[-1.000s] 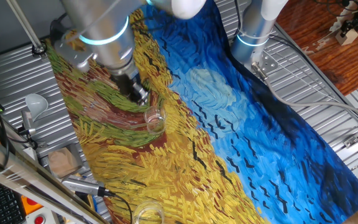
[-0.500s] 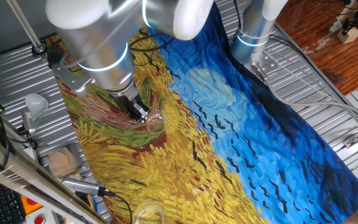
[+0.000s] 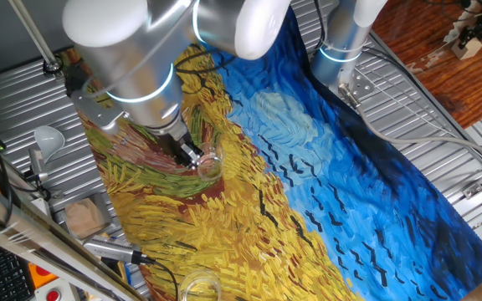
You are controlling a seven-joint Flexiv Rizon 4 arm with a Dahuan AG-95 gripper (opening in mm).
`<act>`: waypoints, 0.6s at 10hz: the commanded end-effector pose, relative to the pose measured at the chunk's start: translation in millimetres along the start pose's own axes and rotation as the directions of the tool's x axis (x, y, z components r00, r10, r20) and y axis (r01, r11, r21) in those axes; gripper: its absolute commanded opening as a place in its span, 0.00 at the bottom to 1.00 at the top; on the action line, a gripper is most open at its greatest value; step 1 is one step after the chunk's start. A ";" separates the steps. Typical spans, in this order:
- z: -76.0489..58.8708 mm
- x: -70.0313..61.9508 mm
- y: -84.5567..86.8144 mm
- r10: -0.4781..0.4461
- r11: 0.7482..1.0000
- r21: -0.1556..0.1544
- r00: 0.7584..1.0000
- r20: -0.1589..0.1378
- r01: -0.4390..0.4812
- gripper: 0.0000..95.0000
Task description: Stir the beaker with a glass rod
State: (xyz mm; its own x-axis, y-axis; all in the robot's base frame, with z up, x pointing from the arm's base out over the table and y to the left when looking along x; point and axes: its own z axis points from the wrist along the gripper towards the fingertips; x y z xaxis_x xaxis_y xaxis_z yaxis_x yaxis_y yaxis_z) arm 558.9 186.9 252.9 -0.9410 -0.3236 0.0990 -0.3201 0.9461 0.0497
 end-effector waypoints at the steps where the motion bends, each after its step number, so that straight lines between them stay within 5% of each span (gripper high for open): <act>1: 1.7 -2.0 -0.2 0.002 1.000 0.001 1.000 0.002 -0.002 0.20; 6: 3.4 -13.6 0.0 0.007 1.000 0.002 1.000 0.004 -0.007 0.20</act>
State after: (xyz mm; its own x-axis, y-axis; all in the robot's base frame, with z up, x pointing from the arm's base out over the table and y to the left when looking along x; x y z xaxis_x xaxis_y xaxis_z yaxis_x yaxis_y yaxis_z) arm 573.9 192.4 246.8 -0.9432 -0.3179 0.0967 -0.3148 0.9480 0.0467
